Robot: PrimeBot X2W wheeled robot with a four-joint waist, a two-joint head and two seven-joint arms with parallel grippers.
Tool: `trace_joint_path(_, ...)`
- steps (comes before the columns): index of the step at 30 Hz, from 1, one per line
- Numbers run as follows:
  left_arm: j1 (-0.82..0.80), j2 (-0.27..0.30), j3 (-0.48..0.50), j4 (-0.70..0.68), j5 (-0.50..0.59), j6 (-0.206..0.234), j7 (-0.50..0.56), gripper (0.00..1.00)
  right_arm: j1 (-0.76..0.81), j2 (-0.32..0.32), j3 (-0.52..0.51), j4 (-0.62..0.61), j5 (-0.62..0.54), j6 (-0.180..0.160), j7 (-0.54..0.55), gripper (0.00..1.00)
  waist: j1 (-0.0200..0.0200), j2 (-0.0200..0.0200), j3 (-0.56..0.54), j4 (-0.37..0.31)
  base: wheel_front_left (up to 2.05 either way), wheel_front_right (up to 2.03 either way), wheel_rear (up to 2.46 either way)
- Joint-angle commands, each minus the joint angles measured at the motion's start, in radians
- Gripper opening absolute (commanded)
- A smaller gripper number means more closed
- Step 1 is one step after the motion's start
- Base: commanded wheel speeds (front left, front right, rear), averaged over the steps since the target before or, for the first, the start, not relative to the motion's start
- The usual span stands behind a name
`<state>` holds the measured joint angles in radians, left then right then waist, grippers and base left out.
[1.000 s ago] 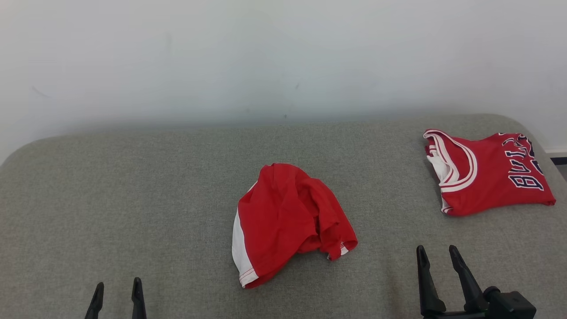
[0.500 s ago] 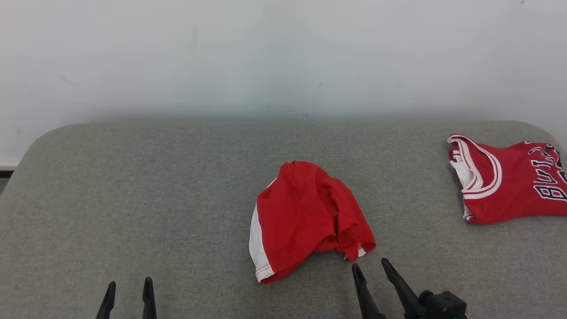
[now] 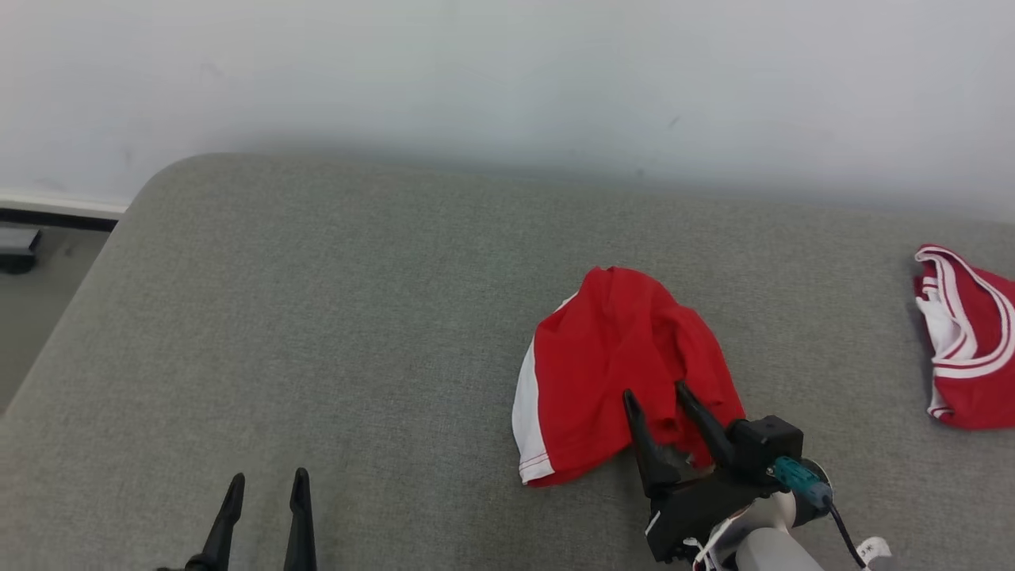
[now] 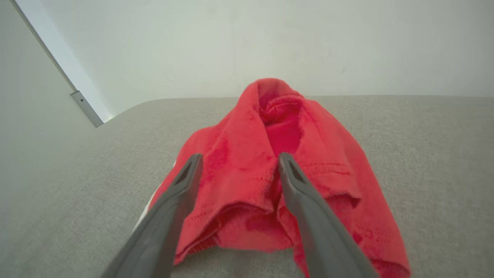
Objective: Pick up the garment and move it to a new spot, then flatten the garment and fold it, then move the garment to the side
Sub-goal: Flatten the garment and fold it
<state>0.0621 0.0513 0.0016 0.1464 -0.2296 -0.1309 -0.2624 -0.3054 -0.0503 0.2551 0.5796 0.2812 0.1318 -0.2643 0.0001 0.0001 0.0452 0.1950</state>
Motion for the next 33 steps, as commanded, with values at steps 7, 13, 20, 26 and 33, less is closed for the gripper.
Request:
trace_joint_path(7, -0.027, -0.002, -0.011, 0.012, -0.009, 0.001, -0.001, 1.00, -0.077, 0.000, 0.013, 0.123, 0.015, -0.002, -0.001, 0.00, -0.0001, -0.0001, 0.034, 0.060, 0.00, 0.00, 0.00)
trace_joint_path(13, -0.002, -0.002, -0.004, 0.019, -0.004, 0.001, -0.001, 1.00, -0.020, 0.000, 0.017, 0.036, -0.002, -0.002, -0.001, 0.00, -0.0001, -0.0001, 0.003, 0.019, 0.00, 0.00, 0.00)
trace_joint_path(20, 0.009, -0.002, -0.013, 0.025, -0.013, 0.001, -0.001, 1.00, 0.148, -0.064, -0.008, -0.163, -0.019, -0.002, -0.001, 0.00, -0.0001, -0.0001, -0.040, -0.065, 0.00, 0.00, 0.00)
trace_joint_path(26, -0.008, -0.002, -0.042, 0.030, -0.017, 0.001, -0.001, 1.00, 0.285, -0.153, -0.080, -0.280, -0.030, -0.002, -0.001, 0.00, -0.0001, -0.0001, -0.043, -0.136, 0.00, 0.00, 0.00)
trace_joint_path(33, -0.028, -0.002, -0.064, 0.035, -0.019, 0.001, -0.001, 1.00, 0.339, -0.205, -0.143, -0.313, -0.027, -0.002, -0.001, 0.00, -0.0001, -0.0001, -0.027, -0.175, 0.00, 0.00, 0.00)
